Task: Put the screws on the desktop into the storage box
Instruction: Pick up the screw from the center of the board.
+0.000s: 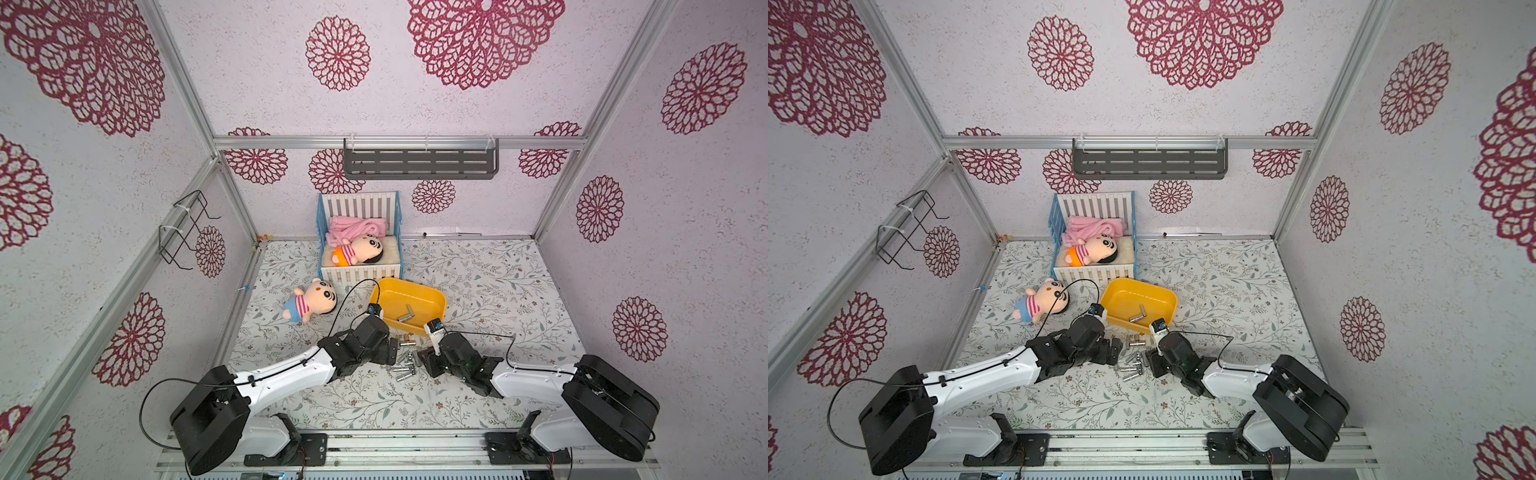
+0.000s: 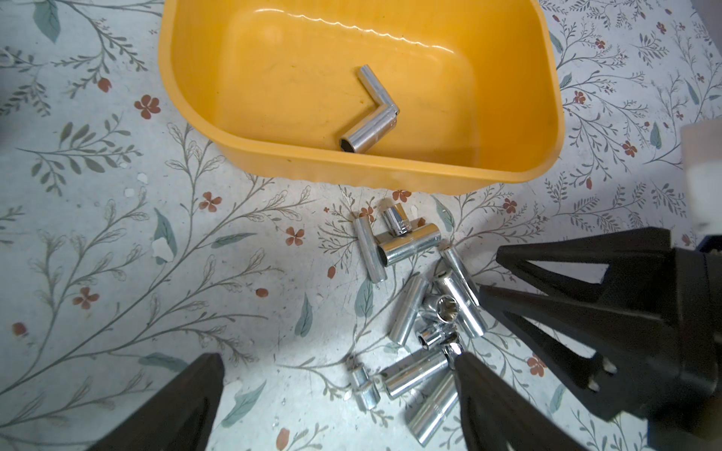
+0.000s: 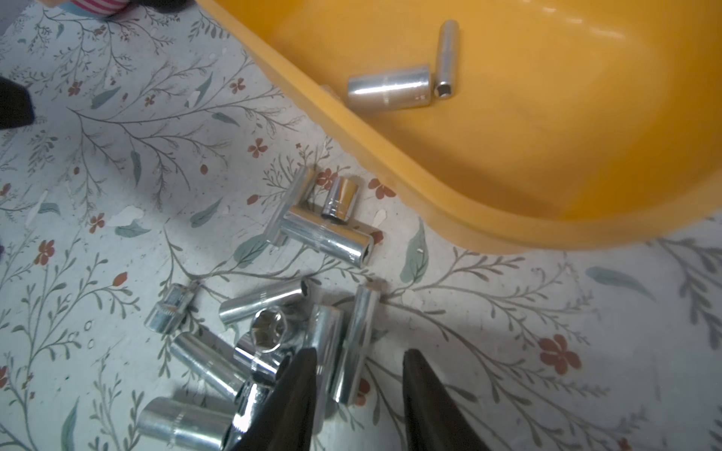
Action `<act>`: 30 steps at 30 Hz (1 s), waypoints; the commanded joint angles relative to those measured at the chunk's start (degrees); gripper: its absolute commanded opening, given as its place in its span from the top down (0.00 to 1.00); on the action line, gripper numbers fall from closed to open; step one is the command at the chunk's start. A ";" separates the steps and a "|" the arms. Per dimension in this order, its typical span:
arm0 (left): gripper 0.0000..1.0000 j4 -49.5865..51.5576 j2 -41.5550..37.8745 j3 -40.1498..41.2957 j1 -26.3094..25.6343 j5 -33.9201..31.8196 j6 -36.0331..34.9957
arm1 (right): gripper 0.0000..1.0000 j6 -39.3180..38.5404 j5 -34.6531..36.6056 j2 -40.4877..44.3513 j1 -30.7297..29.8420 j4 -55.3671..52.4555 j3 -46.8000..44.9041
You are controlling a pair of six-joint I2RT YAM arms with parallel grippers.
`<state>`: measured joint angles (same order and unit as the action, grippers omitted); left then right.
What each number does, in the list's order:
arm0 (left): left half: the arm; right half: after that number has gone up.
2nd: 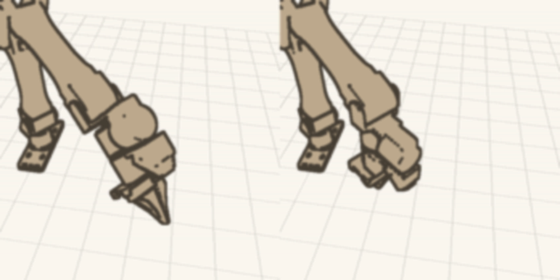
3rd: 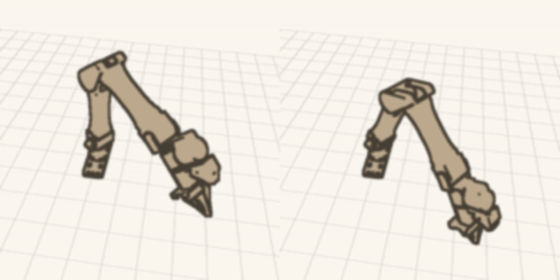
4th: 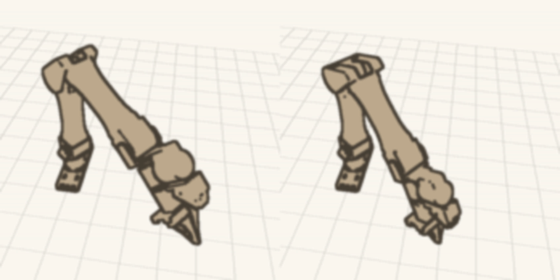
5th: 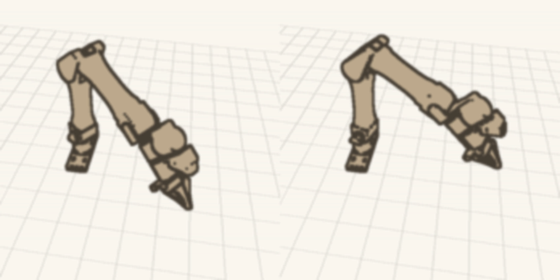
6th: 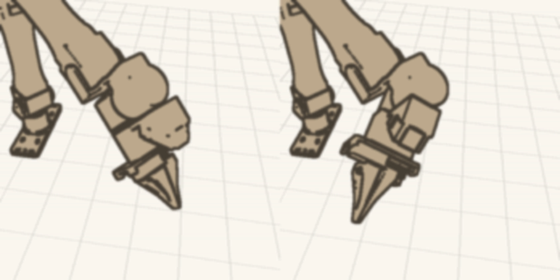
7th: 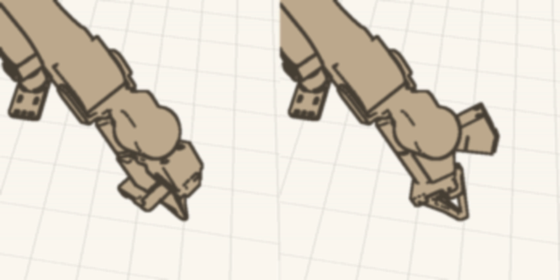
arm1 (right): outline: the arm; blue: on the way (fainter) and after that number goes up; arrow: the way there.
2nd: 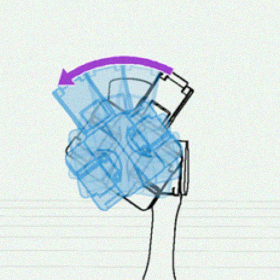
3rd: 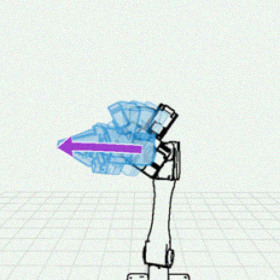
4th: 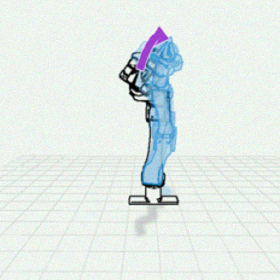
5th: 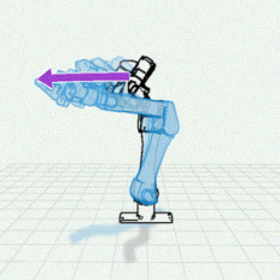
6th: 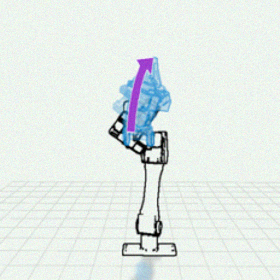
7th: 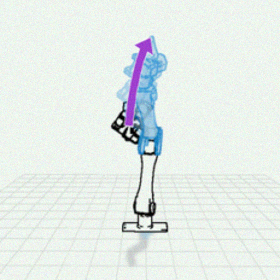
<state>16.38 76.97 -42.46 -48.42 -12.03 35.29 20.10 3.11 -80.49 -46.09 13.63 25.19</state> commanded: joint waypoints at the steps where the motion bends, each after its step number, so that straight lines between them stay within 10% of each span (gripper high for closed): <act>1: 0.03 -1.34 0.54 -0.81 0.25 -1.53 -1.24 | 0.61 -1.03 0.75 -0.69 -0.58 1.06 1.88; 30: 0.03 1.98 6.88 -5.71 -0.62 -2.99 -1.05 | 0.74 -0.41 6.23 -5.29 -1.73 -2.99 4.96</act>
<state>17.74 83.81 -46.92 -48.77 -14.09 35.07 20.05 6.87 -85.41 -47.44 11.00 28.64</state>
